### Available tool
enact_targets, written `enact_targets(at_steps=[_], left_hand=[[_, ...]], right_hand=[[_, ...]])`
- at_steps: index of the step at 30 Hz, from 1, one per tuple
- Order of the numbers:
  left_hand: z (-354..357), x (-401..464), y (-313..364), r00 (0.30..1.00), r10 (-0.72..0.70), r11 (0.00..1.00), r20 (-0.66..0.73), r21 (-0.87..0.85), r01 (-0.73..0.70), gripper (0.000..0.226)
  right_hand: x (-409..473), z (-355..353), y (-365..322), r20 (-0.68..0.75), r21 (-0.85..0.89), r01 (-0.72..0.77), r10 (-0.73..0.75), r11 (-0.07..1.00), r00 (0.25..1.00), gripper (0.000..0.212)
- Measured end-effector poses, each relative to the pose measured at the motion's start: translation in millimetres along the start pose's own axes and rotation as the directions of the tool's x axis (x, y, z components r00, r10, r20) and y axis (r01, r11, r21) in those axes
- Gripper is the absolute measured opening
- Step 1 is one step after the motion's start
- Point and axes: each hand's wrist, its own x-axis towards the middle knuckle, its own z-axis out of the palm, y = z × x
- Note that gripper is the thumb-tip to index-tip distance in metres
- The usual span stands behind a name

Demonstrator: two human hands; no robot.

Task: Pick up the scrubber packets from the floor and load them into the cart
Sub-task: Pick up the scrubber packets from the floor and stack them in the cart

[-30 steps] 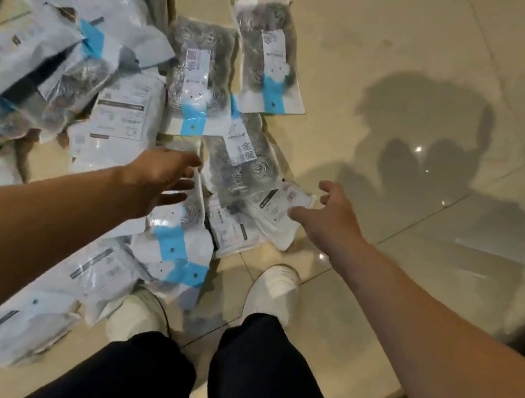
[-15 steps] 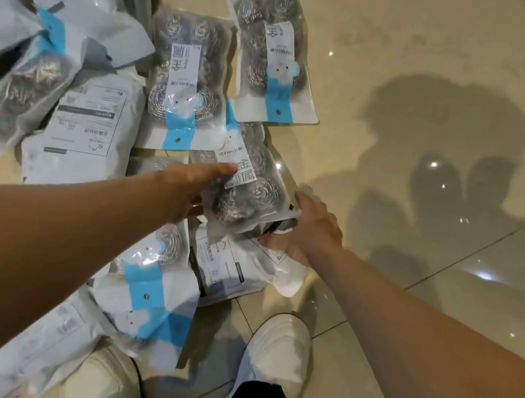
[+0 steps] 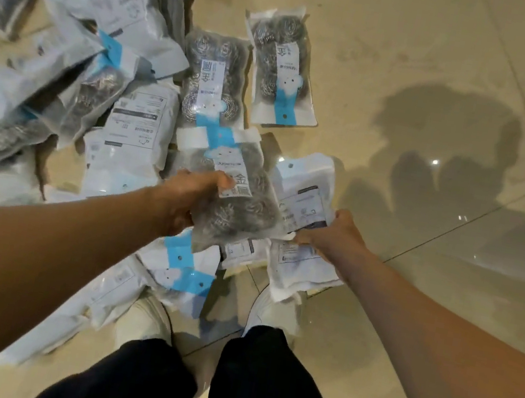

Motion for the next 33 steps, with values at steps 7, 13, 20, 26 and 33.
enact_targets(at_steps=[7, 13, 20, 26, 33], left_hand=[[-12.8, -175.4, 43.7, 0.997, 0.081, 0.997, -0.019, -0.01, -0.081, 0.047], [2.5, -369.5, 95.8, 0.97, 0.23, 0.973, -0.072, -0.013, -0.232, 0.082], [1.0, -568.6, 123.2, 0.934, 0.354, 0.935, -0.05, -0.016, -0.355, 0.05], [-17.6, -670.6, 112.6, 0.893, 0.445, 0.879, -0.063, -0.162, -0.449, 0.049], [-23.4, -748.0, 79.2, 0.826, 0.514, 0.743, -0.23, -0.363, -0.563, 0.068]], right_hand=[[-173.7, -73.3, -37.6, -0.087, 0.229, 0.059, -0.04, 0.972, 0.995, 0.081], [-338.4, -123.1, -88.3, -0.08, 0.399, 0.124, -0.1, 0.909, 0.992, 0.06], [-534.2, -145.9, -140.4, -0.115, 0.443, 0.261, -0.235, 0.858, 0.965, 0.071], [-651.2, -155.6, -170.7, -0.066, 0.483, 0.379, -0.399, 0.789, 0.915, 0.054], [-711.4, -162.6, -201.7, 0.1, 0.405, 0.516, -0.597, 0.755, 0.796, 0.053]])
